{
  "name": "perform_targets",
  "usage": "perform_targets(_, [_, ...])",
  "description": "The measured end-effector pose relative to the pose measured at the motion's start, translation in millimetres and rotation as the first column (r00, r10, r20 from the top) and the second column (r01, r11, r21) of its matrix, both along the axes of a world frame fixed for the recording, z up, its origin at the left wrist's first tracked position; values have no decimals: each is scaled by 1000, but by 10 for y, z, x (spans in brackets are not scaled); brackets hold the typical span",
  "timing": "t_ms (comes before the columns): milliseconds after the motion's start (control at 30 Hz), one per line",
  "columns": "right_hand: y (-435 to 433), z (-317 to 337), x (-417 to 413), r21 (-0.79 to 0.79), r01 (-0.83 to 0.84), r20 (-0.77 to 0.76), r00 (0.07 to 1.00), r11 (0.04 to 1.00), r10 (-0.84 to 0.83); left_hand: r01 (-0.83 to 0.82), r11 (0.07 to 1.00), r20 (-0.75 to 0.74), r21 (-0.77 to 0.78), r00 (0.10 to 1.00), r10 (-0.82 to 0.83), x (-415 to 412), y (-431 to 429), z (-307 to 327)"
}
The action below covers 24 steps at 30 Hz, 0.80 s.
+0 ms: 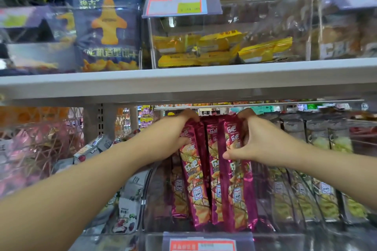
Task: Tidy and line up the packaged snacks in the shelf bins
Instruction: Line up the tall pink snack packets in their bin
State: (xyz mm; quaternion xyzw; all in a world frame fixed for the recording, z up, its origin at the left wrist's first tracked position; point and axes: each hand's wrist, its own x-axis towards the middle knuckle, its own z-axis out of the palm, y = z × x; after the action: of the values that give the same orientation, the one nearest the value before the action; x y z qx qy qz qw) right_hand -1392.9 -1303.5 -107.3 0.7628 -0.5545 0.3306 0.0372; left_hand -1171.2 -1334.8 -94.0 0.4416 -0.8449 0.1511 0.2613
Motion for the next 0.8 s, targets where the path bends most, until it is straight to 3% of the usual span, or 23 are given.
perform_targets(67, [-30,-44,46,0,-90,1,996,996,90,2,1000,18,2,1000,-2,-34,-43,2])
perform_targets(133, [-36,-28,88,-16,-114,-94,989,993,112,-9,1000,61,-8,998,10,-60,-92,-1])
perform_targets(300, [-10,141,147,-250,91,-379,907,964,-184,-57,998,154,-20,986,60,-119,-166,-1])
perform_targets(400, [-77,184,149,-408,38,-461,854,912,-242,-84,995,160,-46,983,90,-124,-164,26])
perform_targets(533, [-190,190,177,-305,-101,-535,841,947,-82,-82,994,117,-78,989,91,-32,-100,71])
perform_targets(700, [-290,301,300,-281,-114,-588,805,953,-77,-342,925,201,-163,907,371,79,-54,47])
perform_targets(800, [-331,377,455,-256,-85,-590,803,963,-86,-373,914,197,-161,895,400,94,-45,24])
